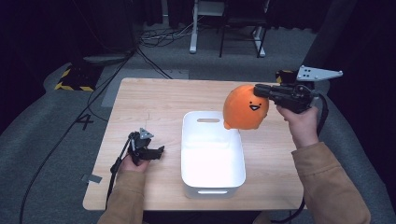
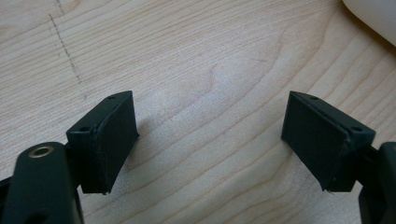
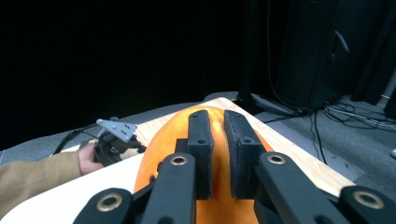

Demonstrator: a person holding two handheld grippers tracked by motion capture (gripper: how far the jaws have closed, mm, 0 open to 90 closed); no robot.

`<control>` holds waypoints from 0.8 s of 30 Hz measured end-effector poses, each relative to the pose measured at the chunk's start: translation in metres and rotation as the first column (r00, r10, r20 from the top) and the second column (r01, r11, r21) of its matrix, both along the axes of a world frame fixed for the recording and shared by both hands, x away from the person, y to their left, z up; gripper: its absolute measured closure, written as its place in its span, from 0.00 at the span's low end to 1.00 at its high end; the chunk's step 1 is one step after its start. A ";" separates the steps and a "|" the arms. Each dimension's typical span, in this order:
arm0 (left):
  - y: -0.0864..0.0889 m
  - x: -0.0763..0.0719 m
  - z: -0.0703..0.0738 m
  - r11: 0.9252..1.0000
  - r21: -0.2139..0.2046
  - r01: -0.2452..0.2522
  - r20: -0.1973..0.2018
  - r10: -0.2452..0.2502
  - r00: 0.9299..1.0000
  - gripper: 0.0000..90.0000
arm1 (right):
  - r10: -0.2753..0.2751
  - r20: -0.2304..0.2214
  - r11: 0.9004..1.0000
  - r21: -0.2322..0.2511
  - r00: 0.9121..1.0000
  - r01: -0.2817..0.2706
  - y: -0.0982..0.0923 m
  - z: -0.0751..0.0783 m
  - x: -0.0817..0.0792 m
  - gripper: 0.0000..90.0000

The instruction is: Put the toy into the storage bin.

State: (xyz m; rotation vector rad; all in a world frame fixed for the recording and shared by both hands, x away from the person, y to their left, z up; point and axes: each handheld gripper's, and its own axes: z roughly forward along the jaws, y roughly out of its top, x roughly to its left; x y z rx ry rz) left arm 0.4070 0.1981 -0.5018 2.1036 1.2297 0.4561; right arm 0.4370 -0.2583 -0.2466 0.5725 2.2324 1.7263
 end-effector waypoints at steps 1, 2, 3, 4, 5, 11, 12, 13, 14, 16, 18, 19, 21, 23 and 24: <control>0.000 0.000 0.000 1.000 0.000 0.001 0.001 -0.001 1.000 0.21 | 0.007 -0.001 1.000 0.001 1.000 -0.007 0.005 0.001 0.000 0.90; 0.000 0.000 0.000 1.000 0.000 0.002 0.001 -0.002 1.000 0.21 | 0.013 0.001 1.000 0.000 1.000 -0.013 0.010 0.002 0.001 0.90; 0.000 0.000 0.000 1.000 0.001 0.002 0.001 -0.002 1.000 0.21 | 0.022 0.004 1.000 -0.003 1.000 -0.022 0.016 0.003 0.001 0.90; 0.000 0.000 0.000 1.000 -0.001 0.001 0.001 -0.001 1.000 0.21 | 0.029 0.003 1.000 -0.007 1.000 -0.029 0.019 0.003 0.001 0.90; 0.000 0.000 0.000 1.000 0.001 0.003 0.001 -0.003 1.000 0.21 | 0.033 0.002 0.999 -0.008 0.999 -0.033 0.023 0.003 0.002 0.90; 0.000 0.000 0.000 1.000 0.001 0.003 0.001 -0.003 1.000 0.21 | 0.061 -0.004 0.998 -0.018 0.998 -0.061 0.044 0.002 0.002 0.90; 0.000 0.000 0.000 1.000 0.000 0.003 0.001 -0.003 1.000 0.21 | 0.065 -0.005 0.998 -0.017 0.998 -0.065 0.046 0.001 0.002 0.90; 0.000 0.000 0.000 1.000 0.001 0.003 0.001 -0.003 1.000 0.21 | 0.068 -0.006 0.998 -0.018 0.998 -0.068 0.048 0.001 0.003 0.90; 0.000 0.000 0.000 1.000 0.000 0.003 0.001 -0.003 1.000 0.21 | 0.071 -0.008 0.997 -0.018 0.997 -0.071 0.050 0.000 0.003 0.90; 0.000 0.000 0.000 1.000 0.001 0.003 0.001 -0.003 1.000 0.20 | 0.076 -0.012 0.997 -0.022 0.997 -0.076 0.056 -0.001 0.003 0.90; 0.000 0.000 0.000 1.000 0.001 0.003 0.001 -0.003 1.000 0.21 | 0.084 -0.011 0.996 -0.029 0.996 -0.084 0.061 -0.002 0.003 0.90; 0.000 0.000 0.000 1.000 -0.001 0.001 0.001 -0.001 1.000 0.21 | 0.085 -0.015 0.996 -0.032 0.996 -0.085 0.063 -0.003 0.003 0.90; 0.000 0.000 0.000 1.000 0.000 0.003 0.001 -0.003 1.000 0.21 | 0.092 -0.017 0.995 -0.039 0.996 -0.093 0.069 -0.005 0.003 0.90; 0.000 0.000 0.000 1.000 -0.001 0.001 0.002 -0.001 1.000 0.21 | 0.099 -0.021 0.994 -0.043 0.995 -0.100 0.073 -0.007 0.003 0.90; 0.000 0.000 0.000 1.000 0.002 0.002 0.001 -0.002 1.000 0.21 | 0.102 -0.020 0.994 -0.045 0.995 -0.103 0.076 -0.008 0.003 0.90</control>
